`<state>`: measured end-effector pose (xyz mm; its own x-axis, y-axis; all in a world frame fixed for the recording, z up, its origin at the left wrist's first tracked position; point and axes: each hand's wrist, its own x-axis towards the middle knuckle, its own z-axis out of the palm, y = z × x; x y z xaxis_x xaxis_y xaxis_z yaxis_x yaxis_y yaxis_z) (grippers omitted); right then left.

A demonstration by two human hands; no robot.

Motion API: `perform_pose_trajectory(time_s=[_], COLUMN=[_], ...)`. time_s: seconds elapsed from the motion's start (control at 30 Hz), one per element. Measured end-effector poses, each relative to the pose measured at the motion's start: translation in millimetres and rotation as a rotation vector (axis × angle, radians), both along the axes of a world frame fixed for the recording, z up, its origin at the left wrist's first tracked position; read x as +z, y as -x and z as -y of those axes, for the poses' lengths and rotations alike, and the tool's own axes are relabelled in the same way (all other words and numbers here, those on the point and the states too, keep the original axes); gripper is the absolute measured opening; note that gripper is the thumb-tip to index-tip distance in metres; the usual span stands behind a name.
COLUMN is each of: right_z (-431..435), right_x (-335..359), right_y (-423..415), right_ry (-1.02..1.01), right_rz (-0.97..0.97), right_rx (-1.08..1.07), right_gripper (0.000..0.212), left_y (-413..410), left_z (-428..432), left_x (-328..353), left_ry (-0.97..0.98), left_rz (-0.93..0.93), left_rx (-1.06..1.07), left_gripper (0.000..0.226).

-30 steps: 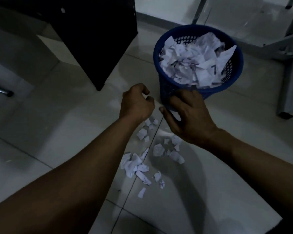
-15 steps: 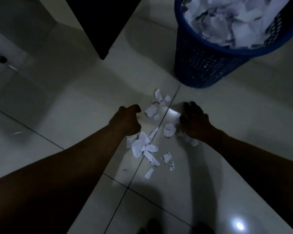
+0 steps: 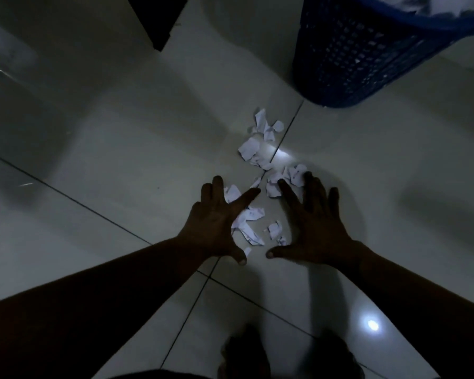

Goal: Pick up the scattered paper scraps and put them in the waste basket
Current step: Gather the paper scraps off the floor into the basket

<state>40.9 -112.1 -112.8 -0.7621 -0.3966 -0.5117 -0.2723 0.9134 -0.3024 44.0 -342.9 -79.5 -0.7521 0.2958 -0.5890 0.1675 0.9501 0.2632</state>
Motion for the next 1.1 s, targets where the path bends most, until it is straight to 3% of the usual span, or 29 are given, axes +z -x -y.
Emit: perform_pose_trajectory(time_s=[0.13,0.27,0.4,0.53,0.63,0.73,0.9,1.03,1.1], right_z=[5.9,8.1,13.2,25.6,34.3,47.7,81.5,75.0,57.2], right_x=[-5.4,-0.8,3.9,1.4,-2.1,-1.3,3.9,8.4,13.2], right_y=[10.6,18.5,11.0,10.3,39.5,83.3,142.1,120.9,99.3], right_ry=[0.003,0.199,0.171,0.246,0.348,0.327,0.037,-0.024,0.075], right_rz=[-0.072,-0.227,-0.197,-0.165,-0.287,-0.314,0.002,0.014,-0.003], right_rx=[-0.024,-0.308,-0.506,-0.300,-0.310,-0.309,-0.055,0.280,0.393], right_gripper=[0.105,0.080,0.083,0.071,0.059,0.061,0.065,0.067,0.075], left_y=[-0.4,16.9,40.5,41.3,26.2,10.6,0.0,3.6,8.1], left_z=[-1.8,-8.6,-13.8,-5.2,1.5,1.0,-0.6,0.5,2.7], left_x=[-6.0,-10.6,-12.3,-8.0,-3.3,0.5,-7.0,-7.8,-8.0], left_ry=[-0.048,-0.210,-0.387,-0.381,-0.312,-0.186,0.020,-0.083,-0.184], left_rz=[-0.072,-0.148,-0.079,-0.007,0.007,0.004,-0.078,-0.083,-0.088], left_rx=[0.031,0.205,0.408,0.408,0.390,0.291,0.046,0.137,0.212], left_gripper=[0.113,0.081,0.093,0.117,0.129,0.129,0.119,0.113,0.111])
